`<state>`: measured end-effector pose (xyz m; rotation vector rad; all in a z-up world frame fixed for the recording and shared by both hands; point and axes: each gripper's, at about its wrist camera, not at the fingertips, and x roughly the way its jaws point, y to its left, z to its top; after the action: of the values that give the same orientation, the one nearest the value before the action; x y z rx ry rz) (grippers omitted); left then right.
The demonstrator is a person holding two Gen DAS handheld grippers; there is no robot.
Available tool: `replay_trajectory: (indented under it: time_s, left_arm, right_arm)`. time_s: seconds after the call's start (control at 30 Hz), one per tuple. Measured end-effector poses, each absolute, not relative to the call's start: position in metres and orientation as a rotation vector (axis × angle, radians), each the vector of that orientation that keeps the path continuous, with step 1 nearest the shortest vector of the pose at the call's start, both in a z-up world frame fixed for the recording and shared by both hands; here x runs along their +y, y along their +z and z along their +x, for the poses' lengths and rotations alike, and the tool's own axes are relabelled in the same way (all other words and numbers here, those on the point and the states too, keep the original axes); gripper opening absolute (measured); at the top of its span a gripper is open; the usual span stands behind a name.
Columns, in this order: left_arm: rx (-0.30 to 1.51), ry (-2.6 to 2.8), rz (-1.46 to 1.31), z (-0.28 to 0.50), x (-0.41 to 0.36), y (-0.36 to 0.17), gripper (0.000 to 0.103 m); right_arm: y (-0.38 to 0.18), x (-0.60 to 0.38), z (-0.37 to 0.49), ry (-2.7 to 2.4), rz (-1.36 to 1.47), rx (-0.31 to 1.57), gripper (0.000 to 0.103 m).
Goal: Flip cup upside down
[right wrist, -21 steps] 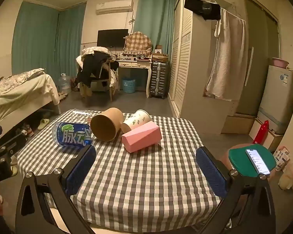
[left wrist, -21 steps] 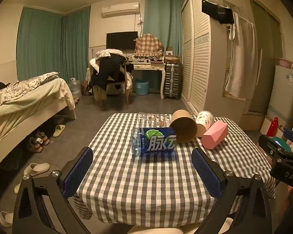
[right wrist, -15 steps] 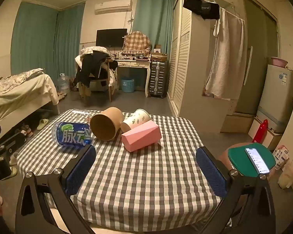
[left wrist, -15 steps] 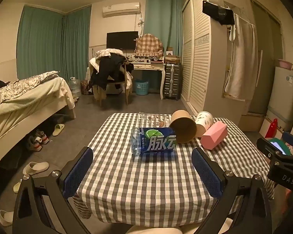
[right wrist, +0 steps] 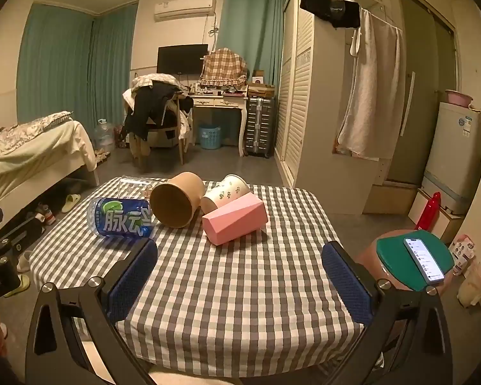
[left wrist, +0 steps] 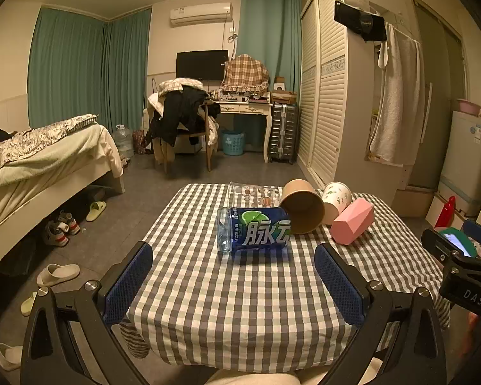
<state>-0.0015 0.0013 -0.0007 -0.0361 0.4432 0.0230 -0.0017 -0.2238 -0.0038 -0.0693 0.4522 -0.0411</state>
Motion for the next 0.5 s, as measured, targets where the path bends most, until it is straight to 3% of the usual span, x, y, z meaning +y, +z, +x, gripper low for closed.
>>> replay_trajectory:
  time_s: [0.5]
  left_arm:
    - [0.448, 0.024, -0.04, -0.0014, 0.0021, -0.0023, 0.103]
  right_arm:
    - [-0.0069, -0.2228, -0.0021, -0.042, -0.062, 0.464, 0.103]
